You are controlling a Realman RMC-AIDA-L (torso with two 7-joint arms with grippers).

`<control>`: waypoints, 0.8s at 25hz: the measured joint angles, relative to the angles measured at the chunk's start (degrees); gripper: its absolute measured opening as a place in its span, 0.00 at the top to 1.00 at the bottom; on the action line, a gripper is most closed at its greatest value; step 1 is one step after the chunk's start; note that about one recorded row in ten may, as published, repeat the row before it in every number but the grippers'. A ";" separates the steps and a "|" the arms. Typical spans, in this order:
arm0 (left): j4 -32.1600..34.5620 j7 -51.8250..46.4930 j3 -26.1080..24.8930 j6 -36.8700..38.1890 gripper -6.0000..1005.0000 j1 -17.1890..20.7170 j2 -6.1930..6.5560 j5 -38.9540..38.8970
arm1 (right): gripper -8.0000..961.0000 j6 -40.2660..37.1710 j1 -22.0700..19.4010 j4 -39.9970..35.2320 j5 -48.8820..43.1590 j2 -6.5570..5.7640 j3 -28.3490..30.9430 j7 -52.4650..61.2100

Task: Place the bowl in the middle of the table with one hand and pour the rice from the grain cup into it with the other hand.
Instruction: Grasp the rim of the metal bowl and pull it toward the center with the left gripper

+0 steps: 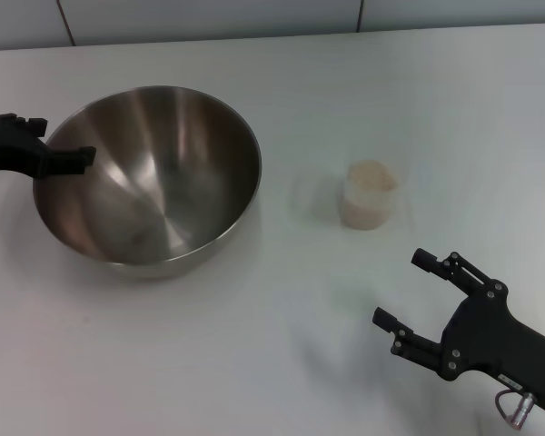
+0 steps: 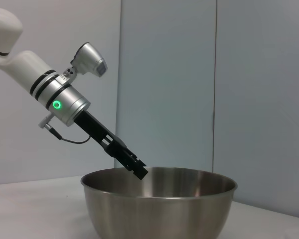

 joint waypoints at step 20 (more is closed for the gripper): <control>-3.44 -4.79 0.19 1.19 0.28 -4.82 0.42 8.82 | 0.13 -0.01 -0.06 0.00 -0.24 -0.05 -0.16 -0.08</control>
